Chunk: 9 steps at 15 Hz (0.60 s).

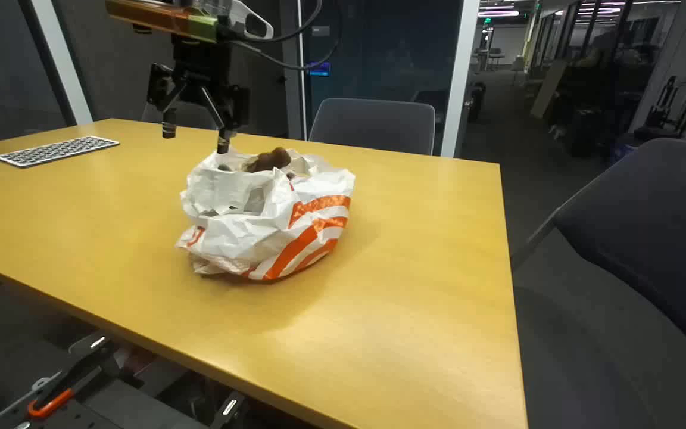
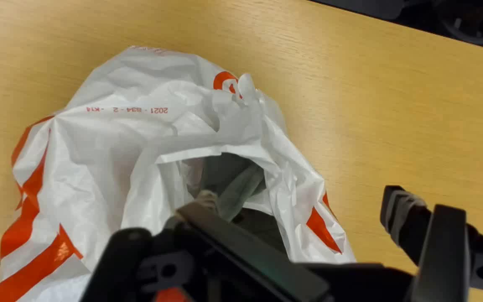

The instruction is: Move the objects, which are in the plastic, to the table

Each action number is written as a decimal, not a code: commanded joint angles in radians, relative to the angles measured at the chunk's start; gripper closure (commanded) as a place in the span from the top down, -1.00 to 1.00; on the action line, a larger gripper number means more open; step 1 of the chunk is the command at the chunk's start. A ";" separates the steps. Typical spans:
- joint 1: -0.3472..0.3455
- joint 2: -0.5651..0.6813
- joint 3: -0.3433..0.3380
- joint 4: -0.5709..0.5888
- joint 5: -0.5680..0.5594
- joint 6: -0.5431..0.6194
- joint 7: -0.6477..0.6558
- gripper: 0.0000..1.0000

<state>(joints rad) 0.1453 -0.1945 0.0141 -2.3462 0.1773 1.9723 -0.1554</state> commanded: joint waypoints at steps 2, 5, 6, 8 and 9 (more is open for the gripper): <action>-0.016 0.008 0.021 0.012 0.002 0.009 -0.004 1.00; -0.008 0.035 0.034 0.036 0.004 0.054 -0.012 1.00; -0.006 0.053 0.044 0.051 -0.009 0.083 -0.007 1.00; -0.001 0.079 0.059 0.075 -0.010 0.126 -0.013 1.00; -0.002 0.100 0.067 0.090 -0.024 0.155 -0.010 1.00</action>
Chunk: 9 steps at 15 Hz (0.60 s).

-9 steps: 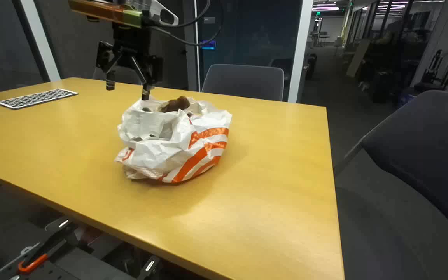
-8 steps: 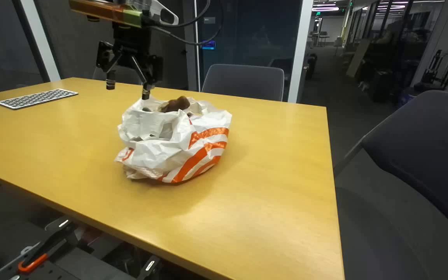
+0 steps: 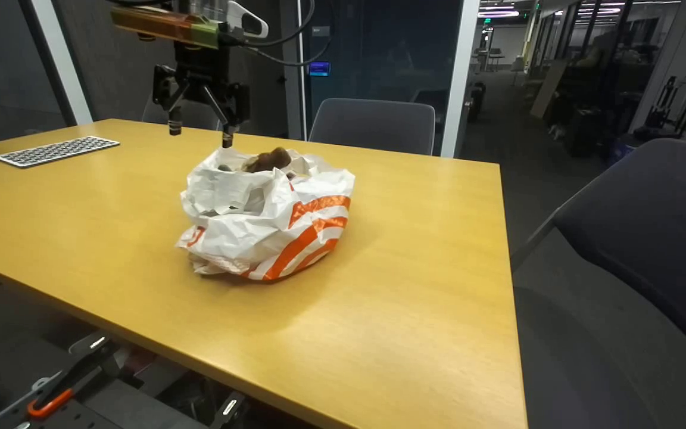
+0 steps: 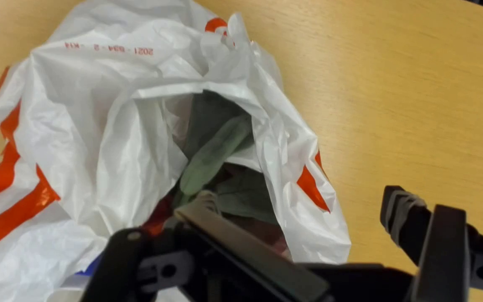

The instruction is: Move the objects, which are in the plastic, to the table

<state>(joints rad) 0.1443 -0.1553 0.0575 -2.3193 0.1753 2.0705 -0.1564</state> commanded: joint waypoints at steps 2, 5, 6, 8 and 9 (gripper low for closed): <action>-0.009 0.113 0.034 0.091 -0.060 0.128 0.007 1.00; -0.018 0.203 0.035 0.113 -0.150 0.269 0.031 1.00; -0.019 0.234 0.034 0.123 -0.190 0.310 0.038 1.00; -0.021 0.294 0.027 0.143 -0.268 0.386 0.063 1.00; -0.019 0.318 0.025 0.155 -0.303 0.416 0.073 1.00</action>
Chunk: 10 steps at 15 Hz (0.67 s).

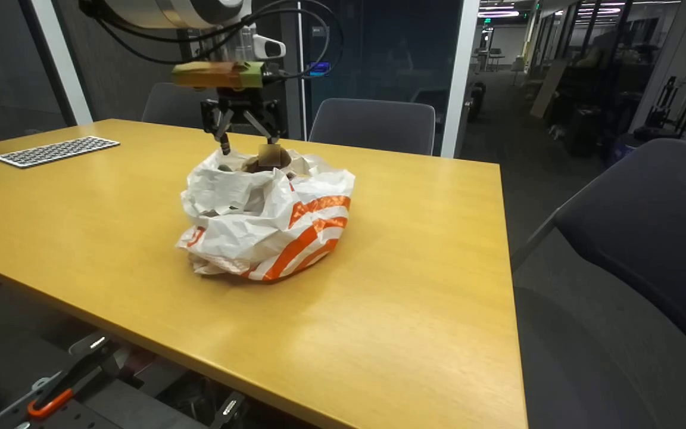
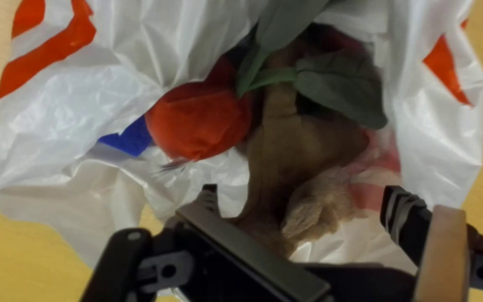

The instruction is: Move the objects, which are in the plastic, to the table

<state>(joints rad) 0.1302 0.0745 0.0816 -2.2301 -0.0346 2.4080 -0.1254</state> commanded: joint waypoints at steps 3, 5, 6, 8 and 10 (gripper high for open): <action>0.003 0.142 -0.011 0.100 -0.186 0.156 0.066 1.00; 0.008 0.163 -0.019 0.115 -0.246 0.188 0.074 1.00; 0.006 0.169 -0.021 0.117 -0.263 0.193 0.068 0.99; -0.001 0.174 -0.019 0.111 -0.268 0.210 0.049 0.49; -0.005 0.169 -0.018 0.099 -0.259 0.223 0.045 0.17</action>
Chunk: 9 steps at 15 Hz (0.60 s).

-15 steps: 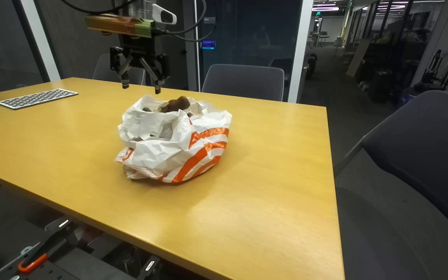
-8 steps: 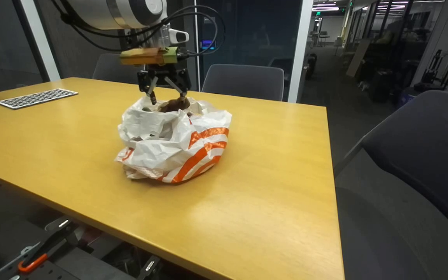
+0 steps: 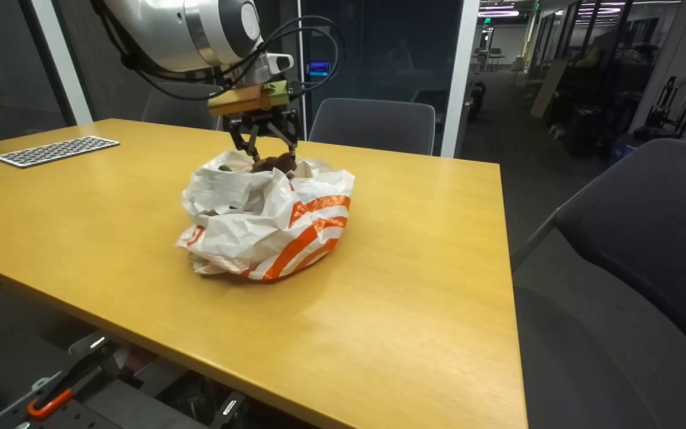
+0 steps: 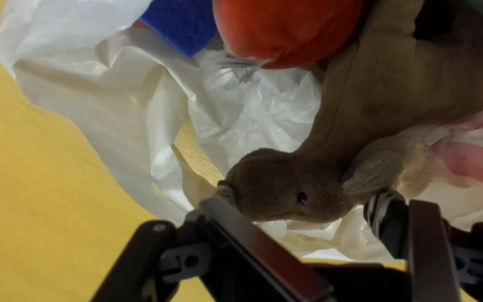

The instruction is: Move the objects, which are in the plastic, to the table

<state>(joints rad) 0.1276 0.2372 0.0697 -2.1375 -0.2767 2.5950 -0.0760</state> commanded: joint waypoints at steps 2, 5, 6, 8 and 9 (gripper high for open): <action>-0.004 -0.001 -0.005 0.001 -0.011 0.042 -0.005 -0.13; -0.001 -0.007 -0.008 0.000 -0.019 0.061 0.003 -0.57; -0.001 -0.010 -0.008 -0.001 -0.017 0.065 0.006 -0.72; 0.000 -0.013 -0.010 -0.003 -0.018 0.073 0.007 -1.00; 0.001 -0.015 -0.011 -0.003 -0.019 0.074 0.009 -1.00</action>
<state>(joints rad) 0.1256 0.2367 0.0672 -2.1374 -0.2768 2.6446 -0.0761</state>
